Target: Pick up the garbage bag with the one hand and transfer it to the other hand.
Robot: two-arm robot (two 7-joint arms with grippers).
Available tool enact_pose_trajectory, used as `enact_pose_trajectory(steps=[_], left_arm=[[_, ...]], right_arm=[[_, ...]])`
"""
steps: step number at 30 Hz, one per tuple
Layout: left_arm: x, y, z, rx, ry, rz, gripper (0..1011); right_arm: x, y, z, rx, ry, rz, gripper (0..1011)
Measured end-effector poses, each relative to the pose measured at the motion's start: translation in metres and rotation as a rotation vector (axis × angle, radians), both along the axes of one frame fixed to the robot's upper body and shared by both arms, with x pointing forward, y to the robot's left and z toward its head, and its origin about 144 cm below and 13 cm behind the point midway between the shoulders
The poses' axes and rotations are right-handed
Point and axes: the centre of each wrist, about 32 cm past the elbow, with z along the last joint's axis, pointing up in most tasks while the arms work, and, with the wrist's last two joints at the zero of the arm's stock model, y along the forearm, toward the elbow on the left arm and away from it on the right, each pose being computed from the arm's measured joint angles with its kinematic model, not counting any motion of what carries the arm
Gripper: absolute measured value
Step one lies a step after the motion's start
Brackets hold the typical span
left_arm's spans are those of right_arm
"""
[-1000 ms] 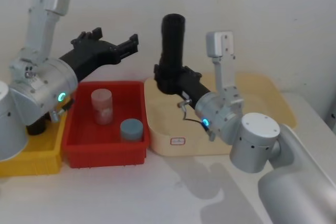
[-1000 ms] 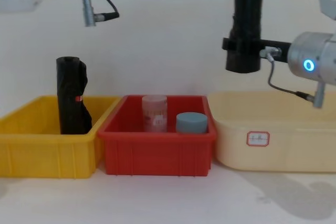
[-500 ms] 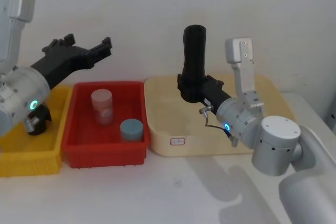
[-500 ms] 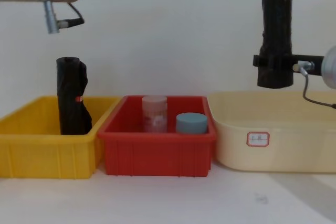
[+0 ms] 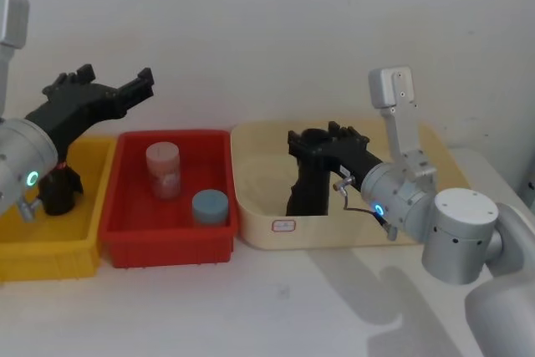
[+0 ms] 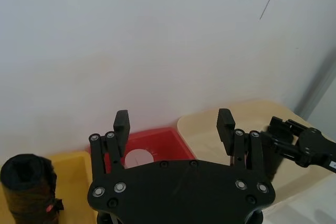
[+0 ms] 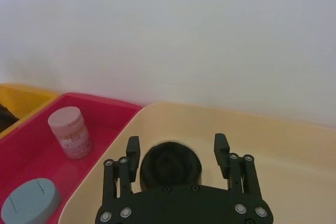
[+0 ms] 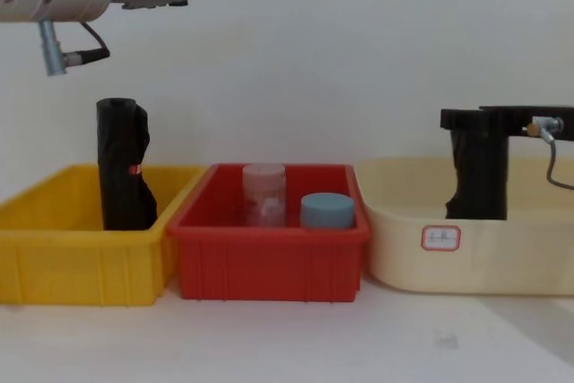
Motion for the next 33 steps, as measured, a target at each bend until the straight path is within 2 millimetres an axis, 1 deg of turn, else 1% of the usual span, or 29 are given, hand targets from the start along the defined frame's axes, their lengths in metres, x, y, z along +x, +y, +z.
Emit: enact_pose_trajectory(steps=[2, 5, 6, 15, 21, 26, 33], left_arm=[[0.0, 0.001, -0.001, -0.001, 0.001, 0.003, 1002], [-0.001, 0.002, -0.001, -0.001, 0.001, 0.007, 1002], [-0.001, 0.003, -0.002, -0.001, 0.002, 0.009, 1001], [-0.001, 0.005, -0.003, -0.002, 0.004, 0.016, 1001], [-0.002, 0.006, -0.003, -0.002, 0.004, 0.018, 1001], [-0.002, 0.006, -0.004, -0.003, 0.005, 0.019, 1001], [-0.002, 0.006, -0.004, -0.003, 0.004, 0.021, 1002]], right_arm=[[0.0, -0.001, 0.0, -0.003, 0.001, 0.001, 891], [-0.001, -0.002, 0.0, -0.007, 0.004, 0.003, 954], [-0.001, -0.003, 0.0, -0.009, 0.004, 0.004, 996], [-0.002, -0.005, 0.0, -0.014, 0.008, 0.005, 1001], [-0.002, -0.005, 0.003, -0.015, -0.007, 0.008, 1001], [-0.002, -0.005, 0.01, -0.02, -0.045, 0.014, 1001], [-0.003, -0.003, 0.027, -0.038, -0.129, 0.031, 1001]])
